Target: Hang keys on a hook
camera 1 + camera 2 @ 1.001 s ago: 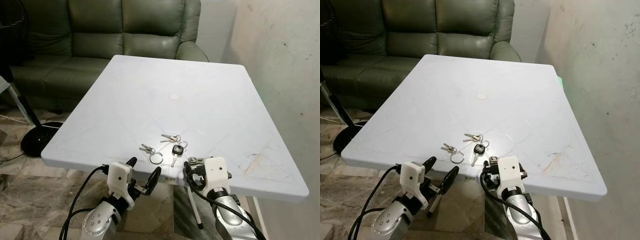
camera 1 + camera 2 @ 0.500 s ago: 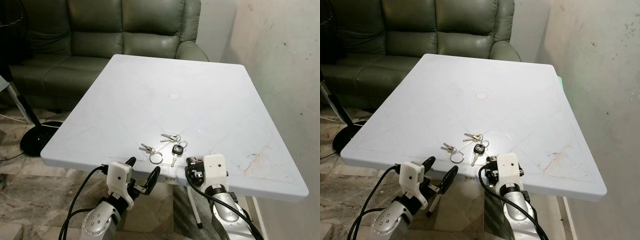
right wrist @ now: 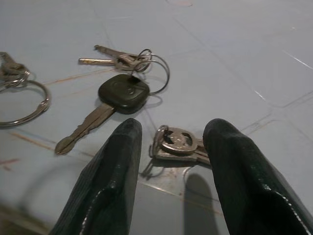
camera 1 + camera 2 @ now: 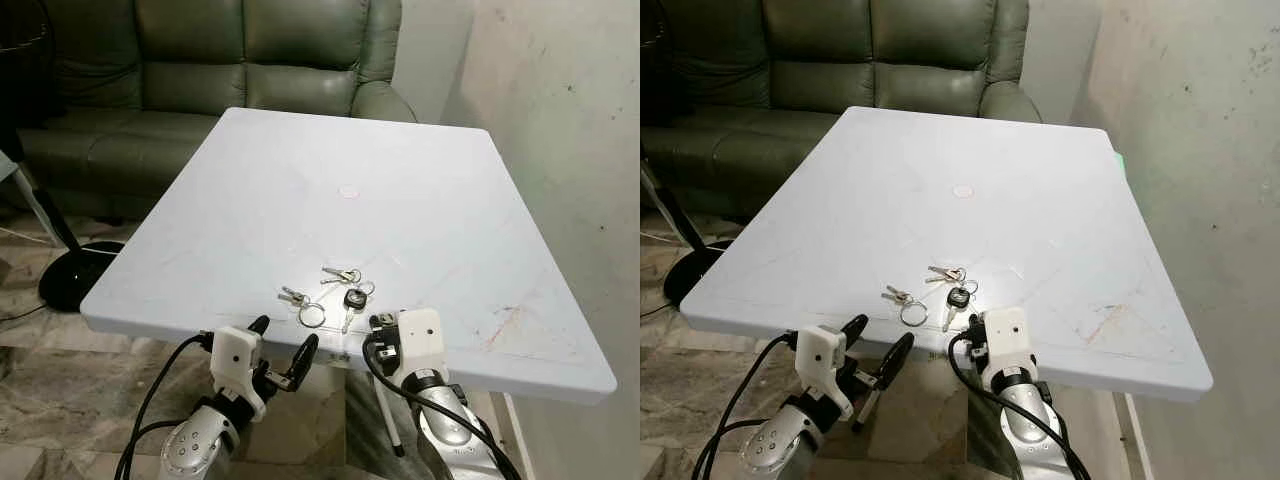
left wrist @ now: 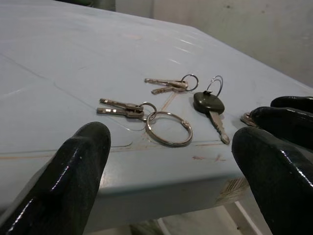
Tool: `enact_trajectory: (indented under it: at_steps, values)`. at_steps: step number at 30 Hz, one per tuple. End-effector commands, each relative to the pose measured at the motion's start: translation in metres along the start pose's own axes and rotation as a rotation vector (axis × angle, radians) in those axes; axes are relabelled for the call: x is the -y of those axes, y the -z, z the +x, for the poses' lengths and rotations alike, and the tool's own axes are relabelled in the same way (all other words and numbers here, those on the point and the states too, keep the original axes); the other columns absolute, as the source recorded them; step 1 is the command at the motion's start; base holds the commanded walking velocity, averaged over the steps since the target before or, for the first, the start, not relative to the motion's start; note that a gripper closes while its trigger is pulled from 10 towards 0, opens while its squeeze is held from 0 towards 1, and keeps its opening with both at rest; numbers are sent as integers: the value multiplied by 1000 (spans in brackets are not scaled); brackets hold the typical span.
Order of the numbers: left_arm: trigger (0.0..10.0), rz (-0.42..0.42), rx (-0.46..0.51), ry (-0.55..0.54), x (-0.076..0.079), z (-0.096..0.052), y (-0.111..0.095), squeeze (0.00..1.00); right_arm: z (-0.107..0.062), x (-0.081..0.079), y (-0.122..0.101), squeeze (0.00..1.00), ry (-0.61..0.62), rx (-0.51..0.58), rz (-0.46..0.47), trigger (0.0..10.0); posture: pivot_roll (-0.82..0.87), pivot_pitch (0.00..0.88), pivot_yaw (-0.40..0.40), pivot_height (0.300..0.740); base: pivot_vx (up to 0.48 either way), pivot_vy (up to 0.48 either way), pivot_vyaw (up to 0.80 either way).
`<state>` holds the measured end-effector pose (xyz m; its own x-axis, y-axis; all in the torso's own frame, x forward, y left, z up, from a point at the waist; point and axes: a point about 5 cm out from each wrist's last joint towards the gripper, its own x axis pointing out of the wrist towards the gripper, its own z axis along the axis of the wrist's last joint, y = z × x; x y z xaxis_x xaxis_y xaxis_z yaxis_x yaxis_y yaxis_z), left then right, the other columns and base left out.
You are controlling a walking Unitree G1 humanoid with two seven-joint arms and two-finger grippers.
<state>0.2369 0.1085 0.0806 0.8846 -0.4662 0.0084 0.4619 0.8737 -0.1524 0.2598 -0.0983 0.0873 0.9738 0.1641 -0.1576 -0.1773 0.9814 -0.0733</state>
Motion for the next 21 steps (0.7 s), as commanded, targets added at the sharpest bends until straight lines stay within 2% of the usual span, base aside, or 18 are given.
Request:
enact_trajectory:
  at_steps: [1,2,3,4,5,6,8,9,10,12,13,14,21]
  values:
    - [10000,4,-9,-7,0,-2,0,0,-1,-1,4,0,-13,-23,4,7294,58,87,-61,740,0,0,0]
    - [10000,3,-8,-7,0,-2,0,0,-1,-2,4,0,-16,-25,5,7294,58,87,-61,740,0,0,0]
    - [10000,4,-8,-8,0,-2,0,0,-1,-2,4,0,-22,-23,3,6235,58,87,-61,740,0,0,0]
    - [10000,4,-8,-9,0,-2,0,0,-1,-3,5,0,-30,-27,-2,8000,60,85,-64,740,0,0,0]
    - [10000,5,-8,-9,0,-3,1,0,-1,-4,5,0,-32,-32,-5,8000,60,85,-64,740,0,0,0]
    - [10000,4,-8,-9,0,-3,1,0,-1,-4,5,0,-33,-33,-6,7059,60,85,-64,740,0,0,0]
    - [10000,3,-8,-10,0,-3,0,0,-1,-4,5,0,-33,-33,-7,7137,60,85,-64,740,0,0,0]
    - [10000,3,-7,-11,0,-3,0,0,0,-5,5,0,-33,-33,-8,4588,64,84,-67,740,0,0,0]
    - [10000,3,-7,-12,0,-3,0,0,0,-5,5,0,-32,-35,-9,4510,64,84,-67,740,0,0,0]
    - [10000,5,-7,-14,0,-3,0,0,2,-6,7,0,-26,-55,-9,2078,64,84,-67,740,0,0,0]
    - [10000,5,-7,-15,0,-3,0,0,2,-7,8,0,-25,-59,-9,2078,67,84,-68,740,0,0,0]
    - [10000,4,-7,-16,0,-3,0,0,3,-7,8,0,-26,-57,-5,0,67,84,-68,740,0,0,0]
    - [10000,4,-6,-22,-1,-3,0,0,9,-7,9,0,-1,-79,5,196,72,85,-69,740,0,0,0]
